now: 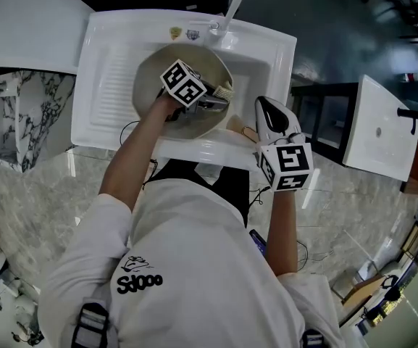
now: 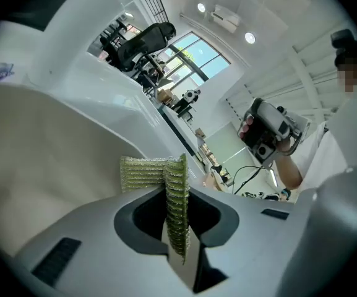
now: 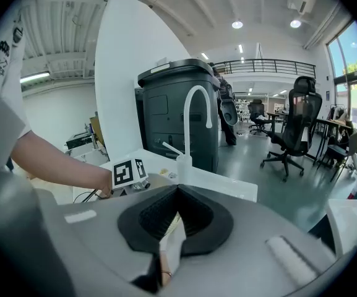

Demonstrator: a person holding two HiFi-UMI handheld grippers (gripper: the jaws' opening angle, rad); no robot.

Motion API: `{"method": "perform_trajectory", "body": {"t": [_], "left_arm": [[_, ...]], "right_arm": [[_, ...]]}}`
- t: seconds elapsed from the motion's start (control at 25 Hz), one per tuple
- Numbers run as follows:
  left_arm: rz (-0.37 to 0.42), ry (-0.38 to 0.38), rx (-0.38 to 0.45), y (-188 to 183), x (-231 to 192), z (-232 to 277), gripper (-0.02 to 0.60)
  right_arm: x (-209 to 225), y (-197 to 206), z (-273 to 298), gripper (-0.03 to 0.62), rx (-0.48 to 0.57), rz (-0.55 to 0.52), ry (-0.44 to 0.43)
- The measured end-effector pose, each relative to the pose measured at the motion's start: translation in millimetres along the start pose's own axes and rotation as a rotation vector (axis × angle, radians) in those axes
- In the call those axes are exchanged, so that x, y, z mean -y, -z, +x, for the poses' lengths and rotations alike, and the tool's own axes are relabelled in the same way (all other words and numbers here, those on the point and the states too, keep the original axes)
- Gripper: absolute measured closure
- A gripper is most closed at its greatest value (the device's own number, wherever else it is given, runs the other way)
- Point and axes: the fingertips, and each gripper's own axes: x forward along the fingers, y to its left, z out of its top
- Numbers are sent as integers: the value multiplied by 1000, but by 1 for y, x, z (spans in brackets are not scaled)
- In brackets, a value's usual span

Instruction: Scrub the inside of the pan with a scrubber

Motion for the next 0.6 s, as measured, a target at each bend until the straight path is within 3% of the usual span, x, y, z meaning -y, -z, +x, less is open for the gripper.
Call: {"method": "perform_trajectory", "body": {"t": [0.2, 0.6], "left_arm": [[11, 103, -105, 22, 22, 3, 514], [46, 213, -243, 49, 42, -6, 514]], "right_arm": [[-2, 0, 1, 585, 0, 0, -2], [-11, -7, 8, 585, 2, -16, -24]]}}
